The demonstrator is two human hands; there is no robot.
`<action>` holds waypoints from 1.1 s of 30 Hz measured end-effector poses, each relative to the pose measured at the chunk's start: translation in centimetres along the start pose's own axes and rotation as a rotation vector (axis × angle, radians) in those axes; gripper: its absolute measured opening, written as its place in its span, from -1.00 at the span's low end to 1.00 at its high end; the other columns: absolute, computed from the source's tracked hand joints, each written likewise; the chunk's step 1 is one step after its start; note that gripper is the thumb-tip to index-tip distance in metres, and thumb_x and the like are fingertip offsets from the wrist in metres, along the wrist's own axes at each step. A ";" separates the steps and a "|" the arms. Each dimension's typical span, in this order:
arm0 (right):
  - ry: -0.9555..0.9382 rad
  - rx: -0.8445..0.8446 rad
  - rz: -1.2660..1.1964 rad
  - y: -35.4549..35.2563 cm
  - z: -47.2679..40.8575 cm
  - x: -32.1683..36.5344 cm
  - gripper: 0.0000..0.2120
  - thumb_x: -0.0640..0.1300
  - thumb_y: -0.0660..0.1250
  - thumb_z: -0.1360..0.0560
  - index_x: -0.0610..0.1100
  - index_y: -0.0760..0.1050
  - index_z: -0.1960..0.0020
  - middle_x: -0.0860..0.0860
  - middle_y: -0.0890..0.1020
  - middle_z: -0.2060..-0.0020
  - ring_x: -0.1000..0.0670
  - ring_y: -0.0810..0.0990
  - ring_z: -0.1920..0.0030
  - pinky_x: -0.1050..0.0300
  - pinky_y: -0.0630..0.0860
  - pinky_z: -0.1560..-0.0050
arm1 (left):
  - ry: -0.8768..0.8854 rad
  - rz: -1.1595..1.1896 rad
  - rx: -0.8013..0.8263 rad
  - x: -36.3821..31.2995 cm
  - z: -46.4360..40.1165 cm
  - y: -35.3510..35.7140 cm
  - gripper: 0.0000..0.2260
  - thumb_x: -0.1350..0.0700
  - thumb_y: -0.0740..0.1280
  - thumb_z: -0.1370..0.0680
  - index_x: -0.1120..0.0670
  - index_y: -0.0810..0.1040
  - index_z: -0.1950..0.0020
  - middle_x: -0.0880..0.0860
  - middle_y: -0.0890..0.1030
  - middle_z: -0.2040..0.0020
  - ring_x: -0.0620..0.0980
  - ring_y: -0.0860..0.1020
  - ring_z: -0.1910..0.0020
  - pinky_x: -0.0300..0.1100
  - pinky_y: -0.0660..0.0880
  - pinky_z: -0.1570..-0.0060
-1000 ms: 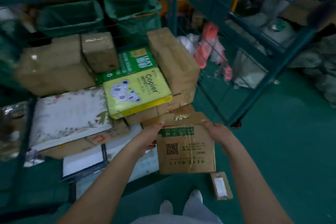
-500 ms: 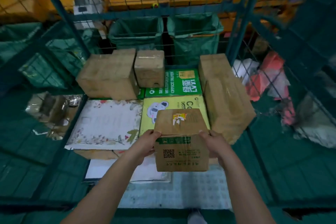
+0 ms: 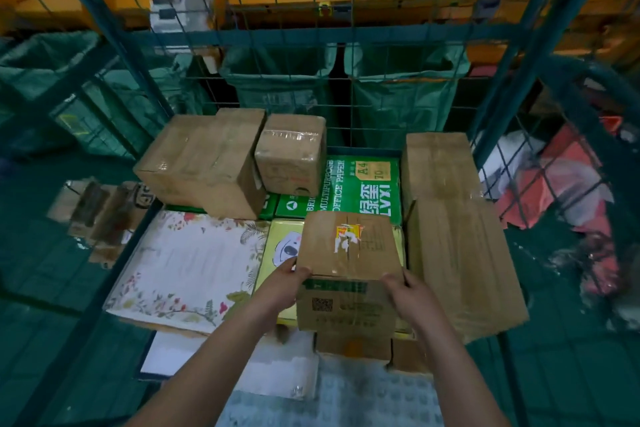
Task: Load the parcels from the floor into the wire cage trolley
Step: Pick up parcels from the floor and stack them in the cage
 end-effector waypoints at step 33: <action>0.013 -0.280 -0.146 3.4 -17.4 7.6 -0.58 0.01 0.25 -0.46 0.09 0.49 -0.32 -0.01 0.65 0.06 -0.04 0.57 0.14 0.09 0.49 0.20 | -0.040 -0.034 0.152 -7.7 -22.0 -2.9 -0.53 0.05 0.18 -0.69 -0.20 0.24 -0.61 -0.10 0.56 -0.08 0.03 0.49 0.13 -0.01 0.55 0.07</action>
Point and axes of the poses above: each hand's wrist, its own z-axis away from the middle knuckle, its own y-axis out of the palm, x = y × z, the point moved 7 cm from there along -z, towards the middle knuckle
